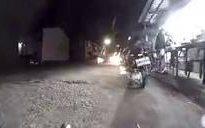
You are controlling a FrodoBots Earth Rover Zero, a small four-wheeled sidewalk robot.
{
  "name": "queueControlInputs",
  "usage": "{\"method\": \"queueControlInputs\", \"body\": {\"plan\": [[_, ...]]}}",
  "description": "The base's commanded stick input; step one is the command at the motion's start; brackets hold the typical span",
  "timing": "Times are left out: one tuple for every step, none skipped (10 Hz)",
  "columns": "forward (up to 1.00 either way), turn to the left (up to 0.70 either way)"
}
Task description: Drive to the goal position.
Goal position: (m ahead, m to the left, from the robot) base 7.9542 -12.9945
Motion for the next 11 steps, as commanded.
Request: {"method": "queueControlInputs", "body": {"plan": [[0.7,0.0],[0.7,0.0],[0.7,0.0],[0.3,0.0],[0.0,0.0],[0.0,0.0],[0.0,0.0],[0.0,0.0],[0.0,0.0],[0.0,0.0],[0.0,0.0]]}}
